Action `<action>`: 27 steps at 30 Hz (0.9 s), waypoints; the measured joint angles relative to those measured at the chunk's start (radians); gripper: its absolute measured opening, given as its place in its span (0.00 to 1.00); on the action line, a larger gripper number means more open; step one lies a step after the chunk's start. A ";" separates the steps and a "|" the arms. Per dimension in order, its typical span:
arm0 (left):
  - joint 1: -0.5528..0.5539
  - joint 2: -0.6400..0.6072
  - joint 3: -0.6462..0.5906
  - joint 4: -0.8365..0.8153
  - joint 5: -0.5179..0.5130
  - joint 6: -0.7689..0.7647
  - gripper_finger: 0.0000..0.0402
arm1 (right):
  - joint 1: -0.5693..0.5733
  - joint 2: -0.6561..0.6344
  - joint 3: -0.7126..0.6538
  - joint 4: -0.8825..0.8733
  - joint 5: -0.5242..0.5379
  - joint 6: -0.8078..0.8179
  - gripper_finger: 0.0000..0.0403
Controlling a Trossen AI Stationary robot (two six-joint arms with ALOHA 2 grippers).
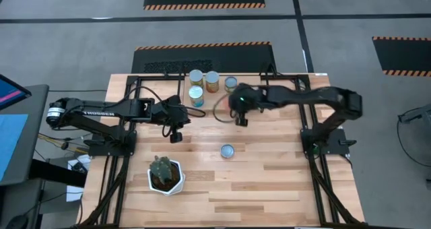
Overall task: Pick and place cans onto a shelf
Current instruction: Put the canned meat balls on the shelf
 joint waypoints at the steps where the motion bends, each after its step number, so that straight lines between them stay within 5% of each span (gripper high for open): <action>1: 0.000 0.000 0.000 -0.005 0.000 0.000 0.05 | -0.021 0.033 0.017 -0.001 0.001 -0.028 0.02; 12: 0.000 0.000 0.000 -0.004 0.000 0.000 0.05 | -0.097 0.240 0.167 -0.084 0.015 -0.128 0.10; 27: 0.000 0.000 0.000 -0.003 0.000 0.000 0.05 | -0.104 0.256 0.194 -0.136 0.089 -0.126 0.27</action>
